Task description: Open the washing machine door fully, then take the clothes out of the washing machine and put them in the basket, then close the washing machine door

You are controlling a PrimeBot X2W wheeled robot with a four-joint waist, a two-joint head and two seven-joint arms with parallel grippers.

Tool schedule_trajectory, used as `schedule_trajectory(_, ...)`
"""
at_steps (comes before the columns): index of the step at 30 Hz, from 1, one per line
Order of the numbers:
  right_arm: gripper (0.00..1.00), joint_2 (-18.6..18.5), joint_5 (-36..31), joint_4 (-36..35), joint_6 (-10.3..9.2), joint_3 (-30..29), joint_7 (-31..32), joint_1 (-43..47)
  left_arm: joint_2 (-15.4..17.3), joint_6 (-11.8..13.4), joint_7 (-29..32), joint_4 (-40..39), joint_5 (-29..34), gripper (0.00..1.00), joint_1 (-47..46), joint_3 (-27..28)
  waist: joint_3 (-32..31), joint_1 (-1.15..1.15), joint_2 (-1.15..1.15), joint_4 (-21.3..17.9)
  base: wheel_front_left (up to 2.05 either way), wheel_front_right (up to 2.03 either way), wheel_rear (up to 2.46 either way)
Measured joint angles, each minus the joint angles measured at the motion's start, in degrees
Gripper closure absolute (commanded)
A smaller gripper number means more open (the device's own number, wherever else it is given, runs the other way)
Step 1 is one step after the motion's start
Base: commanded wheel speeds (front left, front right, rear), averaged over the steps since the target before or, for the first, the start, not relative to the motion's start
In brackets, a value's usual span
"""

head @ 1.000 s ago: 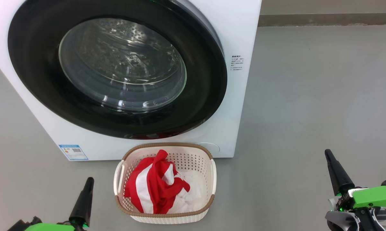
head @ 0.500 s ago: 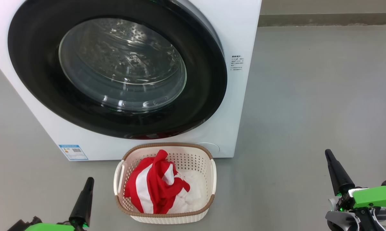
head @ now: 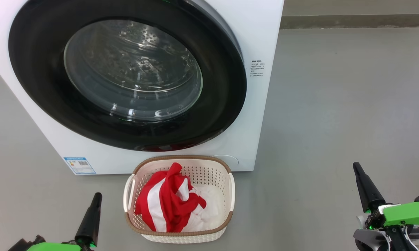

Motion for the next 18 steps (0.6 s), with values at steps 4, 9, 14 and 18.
schedule_trajectory(4, 1.00, 0.00, 0.00, 0.00, 0.00, -0.01, 0.00, 0.00, 0.00, 0.00, 0.00, 0.00, 0.00, 1.00, 0.00, 0.01, 0.00, 0.00, 0.00, 0.00, 0.00, 0.00, 0.00)
schedule_trajectory(9, 1.00, 0.00, 0.00, 0.00, 0.00, -0.01, 0.00, 0.00, 0.00, 0.00, 0.01, 0.00, 0.00, 1.00, 0.00, 0.01, 0.00, 0.00, 0.00, 0.00, 0.00, 0.00, 0.00)
schedule_trajectory(14, 1.00, 0.01, 0.00, 0.00, 0.00, -0.03, 0.00, 0.00, 0.00, 0.00, 0.01, 0.00, 0.00, 1.00, 0.00, 0.02, 0.00, 0.00, 0.00, 0.00, 0.00, 0.00, 0.00)
schedule_trajectory(18, 1.00, 0.01, 0.00, 0.00, 0.00, -0.04, 0.00, 0.00, -0.01, 0.00, 0.01, 0.00, 0.00, 1.00, 0.00, 0.02, 0.00, 0.00, 0.00, 0.00, 0.00, 0.00, 0.00)
